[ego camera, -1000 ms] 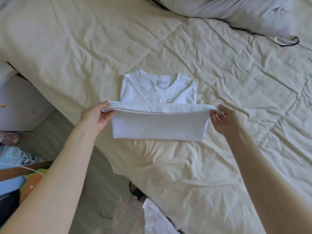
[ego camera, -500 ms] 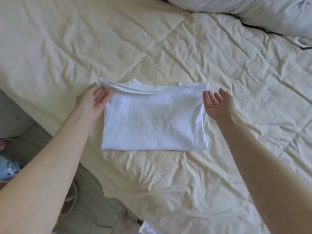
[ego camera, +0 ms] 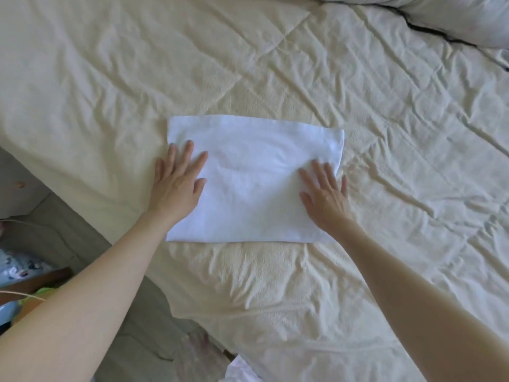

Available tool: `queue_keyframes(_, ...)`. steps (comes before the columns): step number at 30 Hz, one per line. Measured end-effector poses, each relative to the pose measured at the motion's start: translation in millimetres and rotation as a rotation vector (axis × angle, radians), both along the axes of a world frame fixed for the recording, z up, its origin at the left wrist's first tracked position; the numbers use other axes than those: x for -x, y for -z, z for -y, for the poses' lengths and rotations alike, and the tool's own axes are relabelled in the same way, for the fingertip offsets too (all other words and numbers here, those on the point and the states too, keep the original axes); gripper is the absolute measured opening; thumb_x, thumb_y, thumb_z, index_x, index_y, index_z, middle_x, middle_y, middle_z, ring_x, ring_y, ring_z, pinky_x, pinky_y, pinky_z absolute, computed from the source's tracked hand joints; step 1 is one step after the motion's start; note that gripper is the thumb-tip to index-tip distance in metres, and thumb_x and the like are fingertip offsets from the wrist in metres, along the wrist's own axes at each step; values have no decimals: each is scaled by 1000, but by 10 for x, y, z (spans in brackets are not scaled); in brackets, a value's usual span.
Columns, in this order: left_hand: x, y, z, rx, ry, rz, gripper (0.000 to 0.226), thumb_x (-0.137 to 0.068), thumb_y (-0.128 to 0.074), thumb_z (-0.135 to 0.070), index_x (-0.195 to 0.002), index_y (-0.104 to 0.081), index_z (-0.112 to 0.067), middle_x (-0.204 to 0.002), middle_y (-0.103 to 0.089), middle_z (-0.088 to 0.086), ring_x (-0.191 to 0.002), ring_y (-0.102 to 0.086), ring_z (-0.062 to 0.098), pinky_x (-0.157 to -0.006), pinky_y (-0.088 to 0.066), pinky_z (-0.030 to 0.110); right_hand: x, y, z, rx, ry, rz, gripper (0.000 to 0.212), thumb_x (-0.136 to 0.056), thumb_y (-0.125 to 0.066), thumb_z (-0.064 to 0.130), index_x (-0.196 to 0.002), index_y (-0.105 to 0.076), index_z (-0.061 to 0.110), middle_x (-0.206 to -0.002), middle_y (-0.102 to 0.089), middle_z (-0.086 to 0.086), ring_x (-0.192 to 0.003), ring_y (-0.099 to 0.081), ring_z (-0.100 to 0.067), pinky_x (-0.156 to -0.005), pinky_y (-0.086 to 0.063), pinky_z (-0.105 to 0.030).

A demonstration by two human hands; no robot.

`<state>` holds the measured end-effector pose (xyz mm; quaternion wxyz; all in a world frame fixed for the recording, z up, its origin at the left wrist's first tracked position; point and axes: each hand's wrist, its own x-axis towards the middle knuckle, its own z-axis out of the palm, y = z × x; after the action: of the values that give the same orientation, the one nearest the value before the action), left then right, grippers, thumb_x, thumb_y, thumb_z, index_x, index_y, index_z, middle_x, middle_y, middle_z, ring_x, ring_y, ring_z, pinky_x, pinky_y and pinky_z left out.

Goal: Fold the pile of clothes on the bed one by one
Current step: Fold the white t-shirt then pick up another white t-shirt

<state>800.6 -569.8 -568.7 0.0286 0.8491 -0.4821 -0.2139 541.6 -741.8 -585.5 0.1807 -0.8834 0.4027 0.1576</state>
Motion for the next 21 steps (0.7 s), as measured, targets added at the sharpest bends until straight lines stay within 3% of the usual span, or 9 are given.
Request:
queue_keyframes(3, 46, -108, -261, 146, -211, -16, 51, -93, -54, -17, -141, -39, -9, -151, -28, 20, -139, -25, 37, -110, -24, 48, 297, -65, -112, -12, 437, 179, 50, -96, -47, 20, -144, -35, 13, -154, -24, -12, -143, -19, -30, -114, -16, -45)
queue_keyframes(6, 223, -168, -622, 216, -616, -138, 43, -89, -62, -23, -125, -50, -4, -122, -54, 16, -111, -51, 32, -88, -43, 37, 507, -205, -377, -149, 843, 323, 49, -93, -55, 26, -137, -42, 6, -135, -44, -15, -123, -44, -32, -100, -34, -36)
queue_keyframes(8, 399, -167, -804, 154, -923, -334, 39, -88, -64, -32, -116, -55, -6, -105, -61, 7, -92, -58, 23, -76, -42, 27, 595, -299, -578, -53, 704, 216, 53, -93, -55, 31, -139, -41, 8, -140, -43, -13, -129, -40, -31, -104, -31, -42)
queue_keyframes(11, 585, -144, -913, 192, -1351, -805, 19, -89, -64, -27, -90, -60, -8, -75, -58, 5, -67, -55, 18, -61, -49, 26, 545, -358, -823, 107, 250, 186, 51, -95, -54, 26, -141, -41, 9, -148, -37, -14, -139, -30, -33, -113, -21, -51)
queue_keyframes(14, 630, -188, -860, 303, -1604, -1065, 14, -90, -63, -17, -81, -57, -9, -72, -53, 5, -66, -53, 15, -63, -46, 24, 315, -325, -1085, 40, -118, 184, 51, -93, -55, 29, -140, -44, 12, -150, -35, -13, -139, -29, -34, -112, -18, -56)
queue_keyframes(16, 626, -244, -776, 359, -1671, -1071, 12, -91, -62, -15, -82, -55, -9, -76, -54, 5, -69, -54, 13, -70, -48, 25, 156, -259, -1199, -18, -236, 99, 53, -93, -55, 34, -141, -44, 14, -152, -31, -11, -140, -28, -33, -112, -16, -56)
queue_keyframes(18, 664, -314, -690, 422, -1663, -1017, 10, -92, -59, -13, -84, -54, -11, -84, -58, 4, -76, -58, 12, -83, -49, 29, 69, -174, -1250, -99, -247, -1, 57, -97, -45, 38, -149, -28, 18, -158, -13, -6, -145, -11, -29, -115, -2, -53)
queue_keyframes(20, 765, -420, -582, 502, -1586, -883, 11, -93, -57, -10, -83, -52, -12, -88, -59, 3, -82, -60, 14, -90, -48, 33, 43, -95, -1234, -148, -236, -44, 57, -101, -33, 37, -152, -11, 23, -160, 4, 1, -147, 6, -24, -115, 9, -49)
queue_keyframes(21, 832, -484, -518, 530, -1514, -765, 11, -92, -57, -9, -83, -50, -12, -87, -58, 2, -83, -59, 17, -88, -49, 34, 32, -86, -1209, -186, -214, -16, 54, -101, -32, 34, -151, -14, 23, -160, 3, 2, -147, 7, -22, -116, 9, -49)
